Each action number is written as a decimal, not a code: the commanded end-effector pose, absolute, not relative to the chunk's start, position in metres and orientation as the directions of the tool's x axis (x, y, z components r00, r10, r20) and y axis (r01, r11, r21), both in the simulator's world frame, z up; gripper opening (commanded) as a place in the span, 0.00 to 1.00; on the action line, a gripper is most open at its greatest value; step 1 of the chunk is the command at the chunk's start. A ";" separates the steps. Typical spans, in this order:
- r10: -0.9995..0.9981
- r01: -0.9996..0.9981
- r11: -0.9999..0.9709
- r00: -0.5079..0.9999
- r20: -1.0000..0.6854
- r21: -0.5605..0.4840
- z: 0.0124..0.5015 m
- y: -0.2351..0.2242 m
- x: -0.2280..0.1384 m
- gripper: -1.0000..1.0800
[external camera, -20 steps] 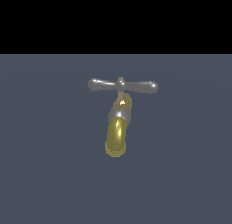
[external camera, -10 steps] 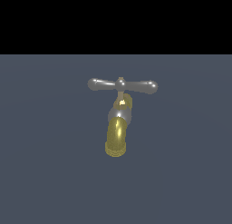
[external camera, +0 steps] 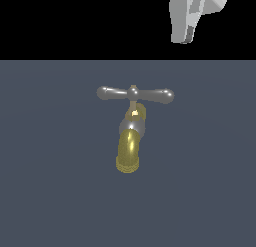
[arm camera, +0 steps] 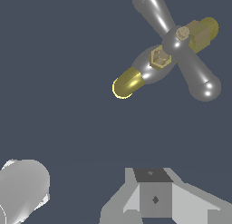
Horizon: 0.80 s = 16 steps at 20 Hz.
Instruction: Turn on the faucet by rotating a designated handle.
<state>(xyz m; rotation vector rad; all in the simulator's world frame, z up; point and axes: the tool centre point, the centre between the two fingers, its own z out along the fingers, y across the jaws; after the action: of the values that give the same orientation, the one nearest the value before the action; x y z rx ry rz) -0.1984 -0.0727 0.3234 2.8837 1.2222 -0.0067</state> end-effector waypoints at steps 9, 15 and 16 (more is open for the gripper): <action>0.862 0.862 -0.508 0.508 -0.008 0.006 0.270 -0.091 -0.164 0.00; 0.918 0.918 -0.398 0.398 -0.008 0.005 0.242 -0.097 -0.143 0.00; 0.925 0.925 -0.380 0.380 -0.008 0.005 0.237 -0.097 -0.140 0.00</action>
<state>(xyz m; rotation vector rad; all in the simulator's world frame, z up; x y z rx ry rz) -0.1453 -0.0961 0.2443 2.6297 1.7044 -0.0061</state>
